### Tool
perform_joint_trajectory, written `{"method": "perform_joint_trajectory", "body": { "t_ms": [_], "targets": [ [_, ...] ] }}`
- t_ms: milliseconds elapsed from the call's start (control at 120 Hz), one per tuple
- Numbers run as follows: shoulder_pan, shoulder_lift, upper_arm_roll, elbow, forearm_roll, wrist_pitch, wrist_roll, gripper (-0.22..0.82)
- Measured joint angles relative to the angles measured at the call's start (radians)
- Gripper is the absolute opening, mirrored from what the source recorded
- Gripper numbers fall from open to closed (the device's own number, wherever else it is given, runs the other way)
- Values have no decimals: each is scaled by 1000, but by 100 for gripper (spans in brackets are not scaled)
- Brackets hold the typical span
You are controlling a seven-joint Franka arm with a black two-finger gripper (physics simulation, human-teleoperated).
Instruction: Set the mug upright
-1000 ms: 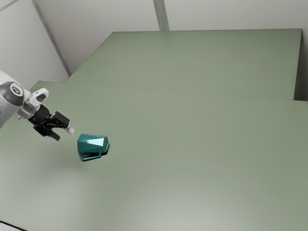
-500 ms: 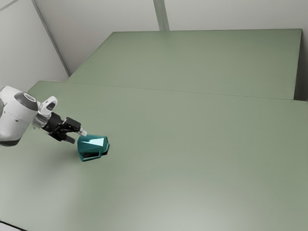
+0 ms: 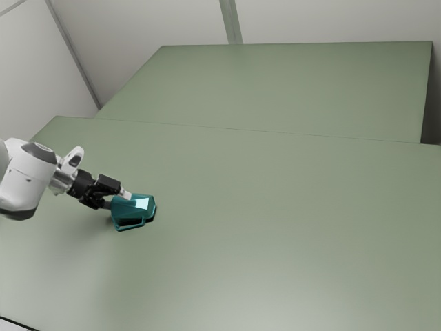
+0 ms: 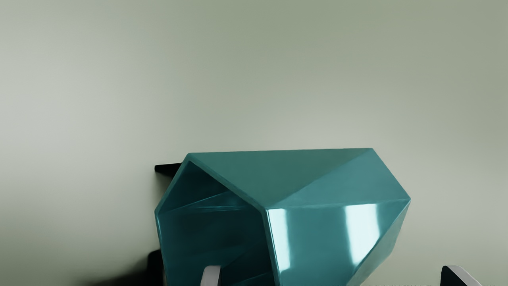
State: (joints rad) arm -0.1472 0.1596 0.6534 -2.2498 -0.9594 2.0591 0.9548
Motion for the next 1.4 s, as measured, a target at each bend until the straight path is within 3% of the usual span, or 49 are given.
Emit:
{"method": "perform_joint_trajectory", "body": {
  "t_ms": [542,1400],
  "targets": [
    [24,19,0,-7,-38,-45,50,59],
    [34,25,0,-22,-109,-94,123,9]
  ]
}}
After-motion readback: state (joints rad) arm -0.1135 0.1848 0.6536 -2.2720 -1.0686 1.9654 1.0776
